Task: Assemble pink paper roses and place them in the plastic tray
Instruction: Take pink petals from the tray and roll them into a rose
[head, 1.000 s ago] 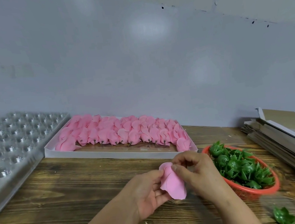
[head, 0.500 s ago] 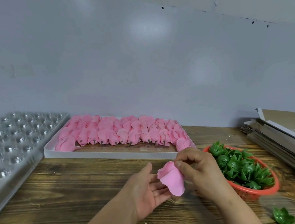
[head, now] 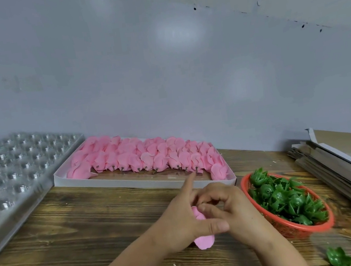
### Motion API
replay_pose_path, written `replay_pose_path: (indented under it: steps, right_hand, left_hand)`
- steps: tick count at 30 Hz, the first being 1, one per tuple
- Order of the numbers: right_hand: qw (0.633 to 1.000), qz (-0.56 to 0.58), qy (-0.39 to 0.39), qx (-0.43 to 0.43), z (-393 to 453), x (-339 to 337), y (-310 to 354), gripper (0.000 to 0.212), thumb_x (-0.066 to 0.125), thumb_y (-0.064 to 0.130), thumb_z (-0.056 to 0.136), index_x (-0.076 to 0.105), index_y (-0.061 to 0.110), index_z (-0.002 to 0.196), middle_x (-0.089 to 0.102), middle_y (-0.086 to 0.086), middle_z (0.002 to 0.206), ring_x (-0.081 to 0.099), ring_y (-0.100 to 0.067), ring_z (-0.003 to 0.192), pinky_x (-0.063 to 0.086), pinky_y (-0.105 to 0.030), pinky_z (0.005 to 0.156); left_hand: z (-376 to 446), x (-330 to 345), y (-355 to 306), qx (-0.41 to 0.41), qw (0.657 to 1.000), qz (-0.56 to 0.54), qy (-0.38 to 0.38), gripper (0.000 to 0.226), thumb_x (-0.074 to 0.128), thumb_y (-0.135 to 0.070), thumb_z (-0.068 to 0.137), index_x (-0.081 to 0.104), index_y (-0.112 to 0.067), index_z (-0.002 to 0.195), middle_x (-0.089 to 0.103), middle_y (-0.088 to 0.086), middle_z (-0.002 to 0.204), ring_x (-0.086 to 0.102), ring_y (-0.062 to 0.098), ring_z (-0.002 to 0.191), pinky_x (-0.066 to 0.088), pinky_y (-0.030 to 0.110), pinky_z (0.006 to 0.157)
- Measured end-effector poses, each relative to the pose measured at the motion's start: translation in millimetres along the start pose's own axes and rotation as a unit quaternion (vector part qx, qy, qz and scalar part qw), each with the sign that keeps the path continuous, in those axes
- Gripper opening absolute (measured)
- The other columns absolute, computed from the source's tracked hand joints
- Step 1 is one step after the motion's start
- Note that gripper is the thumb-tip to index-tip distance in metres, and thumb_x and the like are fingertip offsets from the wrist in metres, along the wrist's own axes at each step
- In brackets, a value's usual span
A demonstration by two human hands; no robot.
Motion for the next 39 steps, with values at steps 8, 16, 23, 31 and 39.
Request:
replay_pose_path:
  steps: [8,16,23,31,39]
  right_hand:
    - [0.999,0.047,-0.02,0.011,-1,-7,-3,0.012,0.064,-0.002,0.084,0.069,0.007,0.078,0.066,-0.007,0.081,0.061,-0.02,0.078,0.05,-0.034,0.073]
    - [0.997,0.069,-0.034,0.017,0,-10,-8,0.017,0.065,0.0,0.084,0.067,0.012,0.072,0.064,-0.004,0.076,0.057,-0.012,0.07,0.047,-0.027,0.066]
    - [0.984,0.166,-0.043,0.05,-1,-21,-23,0.019,0.06,-0.002,0.087,0.072,0.011,0.08,0.069,-0.006,0.072,0.062,-0.016,0.067,0.051,-0.026,0.064]
    - [0.96,0.236,0.143,0.056,-9,13,-18,0.035,0.068,0.0,0.074,0.071,0.012,0.106,0.065,-0.011,0.083,0.055,-0.021,0.073,0.048,-0.028,0.07]
    - [0.947,0.261,0.187,0.027,-10,22,-2,0.027,0.063,-0.011,0.075,0.066,-0.006,0.102,0.06,-0.017,0.099,0.052,-0.028,0.079,0.049,-0.027,0.066]
  left_hand:
    - [0,-5,14,-0.049,0.998,0.007,-0.037,0.054,0.077,-0.015,0.063,0.06,-0.025,0.112,0.069,-0.001,0.104,0.067,0.01,0.091,0.056,0.026,0.082]
    - [-2,4,31,-0.125,0.989,-0.08,-0.01,0.029,0.06,0.006,0.079,0.062,-0.011,0.102,0.072,0.002,0.087,0.072,0.018,0.084,0.058,0.029,0.078]
    - [-11,15,29,-0.162,0.979,-0.109,0.065,0.021,0.057,0.001,0.073,0.056,-0.005,0.093,0.063,0.006,0.068,0.069,0.022,0.069,0.055,0.026,0.062]
    - [-25,29,24,-0.198,0.958,-0.107,0.175,0.016,0.053,0.0,0.071,0.054,0.0,0.087,0.06,0.007,0.064,0.067,0.02,0.062,0.055,0.025,0.056]
    - [-29,32,26,-0.214,0.948,-0.099,0.212,0.014,0.052,0.0,0.071,0.056,-0.004,0.084,0.055,0.003,0.056,0.063,0.015,0.053,0.053,0.024,0.05]
Point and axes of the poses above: each hand's wrist, its own z-axis towards the middle knuckle, its own x-axis out of the palm, y = z × x, the point moved 10 cm from there along z, towards the middle knuckle
